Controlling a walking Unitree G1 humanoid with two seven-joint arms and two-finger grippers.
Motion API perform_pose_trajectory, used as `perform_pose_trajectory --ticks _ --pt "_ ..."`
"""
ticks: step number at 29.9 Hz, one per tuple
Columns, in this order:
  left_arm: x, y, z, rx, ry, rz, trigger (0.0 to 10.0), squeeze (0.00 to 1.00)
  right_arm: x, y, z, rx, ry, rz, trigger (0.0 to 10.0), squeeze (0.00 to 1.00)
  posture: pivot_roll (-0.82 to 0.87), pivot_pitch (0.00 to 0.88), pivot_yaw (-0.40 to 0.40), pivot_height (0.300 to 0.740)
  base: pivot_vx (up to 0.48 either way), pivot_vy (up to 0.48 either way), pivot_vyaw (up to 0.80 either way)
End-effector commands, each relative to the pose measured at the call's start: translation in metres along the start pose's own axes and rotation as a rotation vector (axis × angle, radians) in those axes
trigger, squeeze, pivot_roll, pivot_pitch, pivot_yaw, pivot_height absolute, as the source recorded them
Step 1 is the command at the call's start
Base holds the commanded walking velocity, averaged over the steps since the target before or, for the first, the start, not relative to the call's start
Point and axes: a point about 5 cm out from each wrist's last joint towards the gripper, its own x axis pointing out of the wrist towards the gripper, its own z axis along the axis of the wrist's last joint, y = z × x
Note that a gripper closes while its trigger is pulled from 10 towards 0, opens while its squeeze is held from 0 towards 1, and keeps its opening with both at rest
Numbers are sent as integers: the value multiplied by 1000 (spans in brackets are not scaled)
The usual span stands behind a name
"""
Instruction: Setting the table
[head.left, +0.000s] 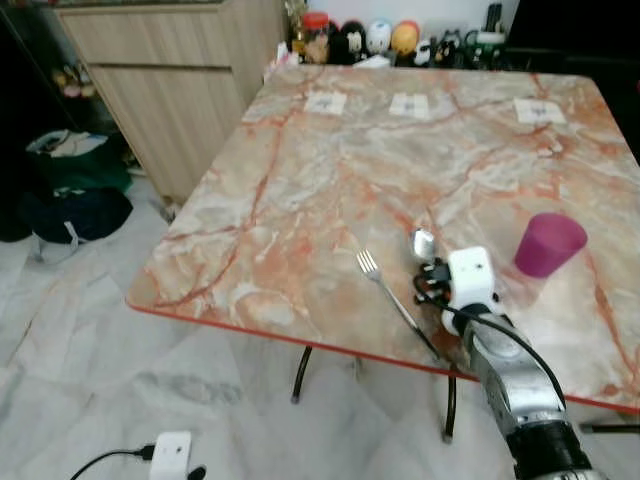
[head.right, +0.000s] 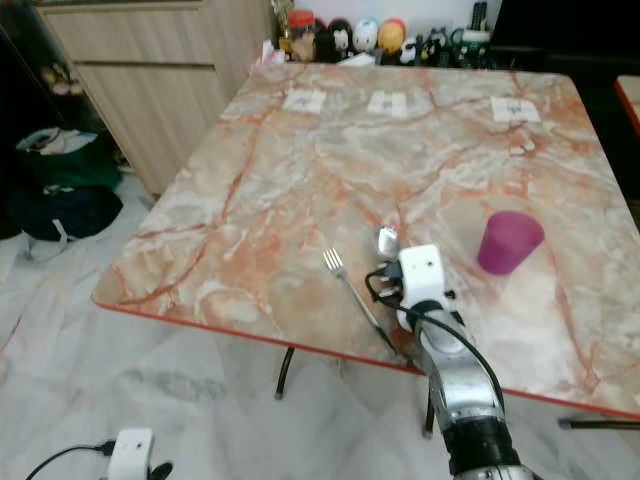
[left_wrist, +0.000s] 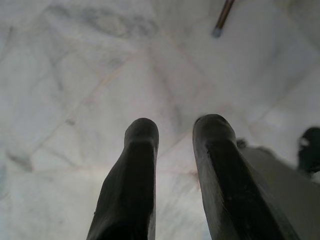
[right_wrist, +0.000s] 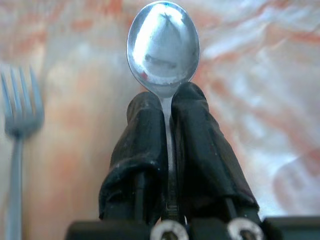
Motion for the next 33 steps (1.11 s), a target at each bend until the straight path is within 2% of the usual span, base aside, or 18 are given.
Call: perform_pose_trajectory --ticks 1,3,5,9,14,17,28,33 --pt "-1 1 -4 12 22 9 10000 0 -6 4 11 24 -78 -3 10000 0 -93 110 47 740 0 0 0" --pt "1 -4 1 13 14 8 10000 0 -18 8 16 37 -134 -14 10000 0 -101 108 47 740 0 0 0" --pt "2 -6 4 18 9 9 10000 0 -25 6 24 43 -195 -57 10000 0 -105 107 48 740 0 0 0" --pt "3 -5 6 27 2 11 10000 0 -30 3 37 43 -269 -86 10000 0 -113 96 47 740 0 0 0" --pt "2 0 5 28 -7 30 10000 0 -29 0 45 38 -297 -113 10000 0 -115 81 45 740 0 0 0" --pt "1 1 3 26 -3 29 10000 0 -28 1 49 64 -320 -113 10000 0 -112 64 40 740 0 0 -788" --pt "1 -1 1 33 7 21 10000 0 -22 7 54 38 -348 -114 10000 0 -121 11 34 740 0 0 -785" --pt "3 -1 9 27 -5 25 10000 0 -16 2 62 41 -380 -134 10000 0 -128 0 38 740 0 0 -781"
